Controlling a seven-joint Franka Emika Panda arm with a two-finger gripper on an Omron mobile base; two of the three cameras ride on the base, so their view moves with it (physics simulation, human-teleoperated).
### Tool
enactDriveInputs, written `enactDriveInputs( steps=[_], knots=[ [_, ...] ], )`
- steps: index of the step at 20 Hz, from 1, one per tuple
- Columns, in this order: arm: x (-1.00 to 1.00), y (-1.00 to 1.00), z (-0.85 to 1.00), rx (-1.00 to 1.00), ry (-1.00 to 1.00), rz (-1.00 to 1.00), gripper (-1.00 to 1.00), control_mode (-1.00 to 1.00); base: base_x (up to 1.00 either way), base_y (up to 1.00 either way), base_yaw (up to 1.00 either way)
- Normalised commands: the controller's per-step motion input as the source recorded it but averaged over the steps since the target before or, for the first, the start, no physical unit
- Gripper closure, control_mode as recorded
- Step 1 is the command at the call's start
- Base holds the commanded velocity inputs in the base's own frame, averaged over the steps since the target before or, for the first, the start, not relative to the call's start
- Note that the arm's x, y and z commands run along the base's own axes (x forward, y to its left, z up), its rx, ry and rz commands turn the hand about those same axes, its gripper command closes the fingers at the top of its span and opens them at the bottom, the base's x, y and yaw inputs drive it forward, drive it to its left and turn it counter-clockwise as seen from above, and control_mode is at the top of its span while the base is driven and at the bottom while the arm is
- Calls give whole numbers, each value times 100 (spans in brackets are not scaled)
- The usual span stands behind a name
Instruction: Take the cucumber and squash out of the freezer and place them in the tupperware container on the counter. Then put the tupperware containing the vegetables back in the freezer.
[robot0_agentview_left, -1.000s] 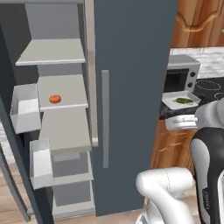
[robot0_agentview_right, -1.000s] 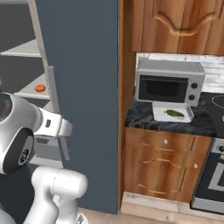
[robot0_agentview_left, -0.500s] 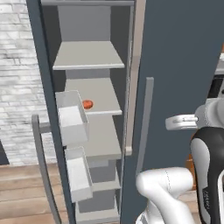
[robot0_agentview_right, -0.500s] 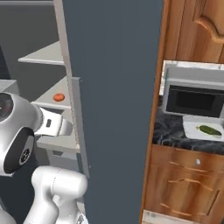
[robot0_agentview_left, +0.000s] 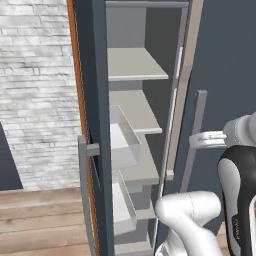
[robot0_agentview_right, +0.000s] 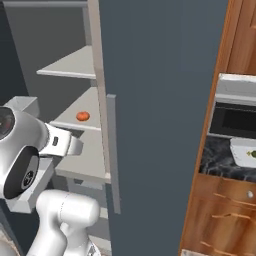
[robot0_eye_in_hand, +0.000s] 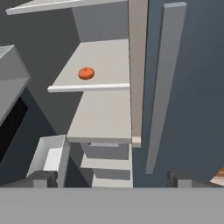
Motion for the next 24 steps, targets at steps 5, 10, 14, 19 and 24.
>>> enactDriveInputs(
  steps=[5,10,14,19,24],
  knots=[
    [0,0,0,0,0,0,-100,100,50,22,0],
    [0,0,0,0,0,0,-100,100,6,0,0],
    [0,0,0,0,0,0,-100,100,0,0,0],
    [0,0,0,0,0,0,-100,-100,0,0,0],
    [10,0,0,0,0,0,-100,-100,0,0,0]
  ],
)
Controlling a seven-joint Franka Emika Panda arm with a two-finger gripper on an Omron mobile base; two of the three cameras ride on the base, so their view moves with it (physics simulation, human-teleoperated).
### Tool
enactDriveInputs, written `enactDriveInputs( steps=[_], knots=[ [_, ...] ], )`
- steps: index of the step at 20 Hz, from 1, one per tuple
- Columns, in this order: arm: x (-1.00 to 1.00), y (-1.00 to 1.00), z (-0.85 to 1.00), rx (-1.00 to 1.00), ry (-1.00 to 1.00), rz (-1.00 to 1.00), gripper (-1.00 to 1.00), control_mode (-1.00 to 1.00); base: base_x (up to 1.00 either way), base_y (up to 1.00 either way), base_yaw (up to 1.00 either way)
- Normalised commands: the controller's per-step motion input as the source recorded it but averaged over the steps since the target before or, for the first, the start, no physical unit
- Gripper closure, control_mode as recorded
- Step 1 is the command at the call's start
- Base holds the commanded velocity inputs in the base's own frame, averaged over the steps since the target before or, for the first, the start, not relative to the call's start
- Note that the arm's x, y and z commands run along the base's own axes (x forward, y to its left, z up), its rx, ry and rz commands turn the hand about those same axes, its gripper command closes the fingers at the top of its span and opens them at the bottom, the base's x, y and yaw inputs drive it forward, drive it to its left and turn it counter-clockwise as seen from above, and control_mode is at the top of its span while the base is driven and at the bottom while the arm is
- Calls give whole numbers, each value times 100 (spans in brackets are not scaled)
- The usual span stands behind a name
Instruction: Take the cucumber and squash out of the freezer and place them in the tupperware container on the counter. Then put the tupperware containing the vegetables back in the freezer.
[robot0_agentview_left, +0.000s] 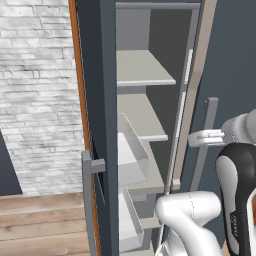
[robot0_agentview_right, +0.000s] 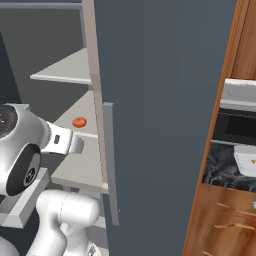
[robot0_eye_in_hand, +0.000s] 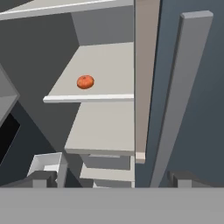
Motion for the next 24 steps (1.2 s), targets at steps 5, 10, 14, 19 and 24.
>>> enactDriveInputs(
  steps=[5,10,14,19,24],
  knots=[
    [0,11,-6,-3,2,3,-100,-100,0,0,0],
    [40,30,-22,-15,25,15,-100,-100,0,0,0],
    [10,0,-21,-10,17,11,-100,-100,0,0,0],
    [14,0,-31,-4,5,13,-100,-100,0,0,0],
    [31,1,-31,-1,0,12,-100,-100,0,0,0]
  ],
)
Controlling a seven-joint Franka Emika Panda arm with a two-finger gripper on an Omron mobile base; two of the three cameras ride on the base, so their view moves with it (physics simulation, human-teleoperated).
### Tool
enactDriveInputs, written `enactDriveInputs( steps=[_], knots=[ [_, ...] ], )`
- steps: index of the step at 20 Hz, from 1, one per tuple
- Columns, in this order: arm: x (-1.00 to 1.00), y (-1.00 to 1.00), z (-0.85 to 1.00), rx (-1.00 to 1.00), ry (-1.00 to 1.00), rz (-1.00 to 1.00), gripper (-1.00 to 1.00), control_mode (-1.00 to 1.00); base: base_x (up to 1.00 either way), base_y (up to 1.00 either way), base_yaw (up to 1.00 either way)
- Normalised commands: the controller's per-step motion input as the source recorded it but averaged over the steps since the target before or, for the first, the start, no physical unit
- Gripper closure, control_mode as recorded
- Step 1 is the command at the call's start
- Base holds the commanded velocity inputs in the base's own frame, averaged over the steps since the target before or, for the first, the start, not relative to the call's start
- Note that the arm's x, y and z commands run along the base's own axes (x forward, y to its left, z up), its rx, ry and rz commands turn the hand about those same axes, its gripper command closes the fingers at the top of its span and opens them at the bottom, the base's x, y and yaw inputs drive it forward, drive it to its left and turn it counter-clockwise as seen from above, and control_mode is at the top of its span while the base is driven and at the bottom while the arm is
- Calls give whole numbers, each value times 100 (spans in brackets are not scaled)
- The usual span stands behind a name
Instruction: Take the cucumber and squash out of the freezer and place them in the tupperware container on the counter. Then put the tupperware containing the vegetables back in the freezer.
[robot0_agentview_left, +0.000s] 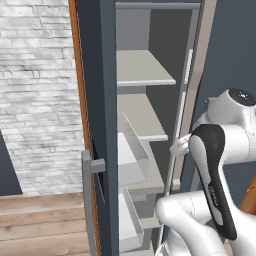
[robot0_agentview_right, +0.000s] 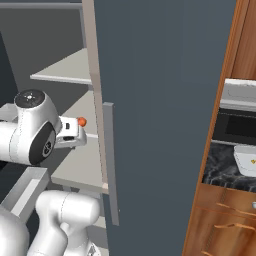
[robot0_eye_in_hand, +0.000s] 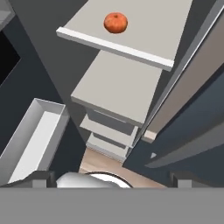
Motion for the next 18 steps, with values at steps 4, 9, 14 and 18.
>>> enactDriveInputs(
  steps=[4,9,14,18],
  knots=[
    [26,6,-24,-4,0,1,-100,-100,0,0,0],
    [16,9,-22,-4,-8,0,-100,-100,0,0,0],
    [21,13,-13,0,-12,0,-100,-100,0,0,0],
    [41,10,-1,0,-3,0,-100,-100,0,0,0]
  ],
)
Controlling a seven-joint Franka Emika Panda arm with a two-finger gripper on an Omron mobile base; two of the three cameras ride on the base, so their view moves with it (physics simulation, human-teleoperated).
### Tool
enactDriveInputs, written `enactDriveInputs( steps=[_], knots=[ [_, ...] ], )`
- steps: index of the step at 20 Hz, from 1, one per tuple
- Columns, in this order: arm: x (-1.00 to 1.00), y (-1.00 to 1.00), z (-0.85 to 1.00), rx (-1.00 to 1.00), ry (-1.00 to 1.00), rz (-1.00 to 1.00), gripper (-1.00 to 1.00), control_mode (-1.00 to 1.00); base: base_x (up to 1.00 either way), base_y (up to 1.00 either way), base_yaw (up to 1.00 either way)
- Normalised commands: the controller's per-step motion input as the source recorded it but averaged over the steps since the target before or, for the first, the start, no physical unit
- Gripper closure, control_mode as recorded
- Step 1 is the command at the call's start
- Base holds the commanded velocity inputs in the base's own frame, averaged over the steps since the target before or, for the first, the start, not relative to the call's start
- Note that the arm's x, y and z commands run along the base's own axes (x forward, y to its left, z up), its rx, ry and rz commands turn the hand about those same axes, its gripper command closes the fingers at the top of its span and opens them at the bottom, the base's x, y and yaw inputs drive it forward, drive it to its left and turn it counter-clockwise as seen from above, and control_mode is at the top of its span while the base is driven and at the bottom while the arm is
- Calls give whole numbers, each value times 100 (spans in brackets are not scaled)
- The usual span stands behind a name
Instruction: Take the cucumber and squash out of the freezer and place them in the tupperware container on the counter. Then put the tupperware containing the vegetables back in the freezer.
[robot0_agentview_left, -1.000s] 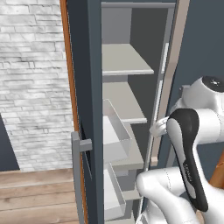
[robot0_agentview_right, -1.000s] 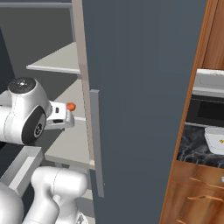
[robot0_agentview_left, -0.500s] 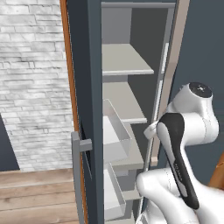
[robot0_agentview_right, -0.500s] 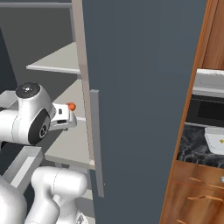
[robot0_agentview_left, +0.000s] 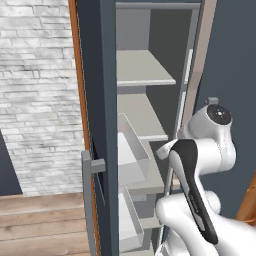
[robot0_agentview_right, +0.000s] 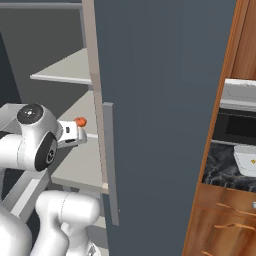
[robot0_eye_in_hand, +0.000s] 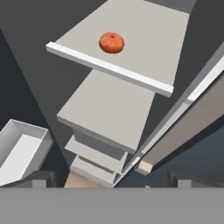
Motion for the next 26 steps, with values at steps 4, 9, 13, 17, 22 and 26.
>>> enactDriveInputs(
  steps=[4,9,13,17,22,26],
  knots=[
    [43,11,0,0,0,0,-100,-100,0,0,0],
    [44,8,-6,0,0,0,-100,-100,0,0,0],
    [43,4,-5,0,0,0,-100,-100,0,0,0],
    [46,5,0,0,0,0,-100,-100,0,0,0],
    [46,12,-4,0,0,0,-100,-100,0,0,0],
    [40,9,-3,2,0,0,-100,-100,0,0,0]
  ],
)
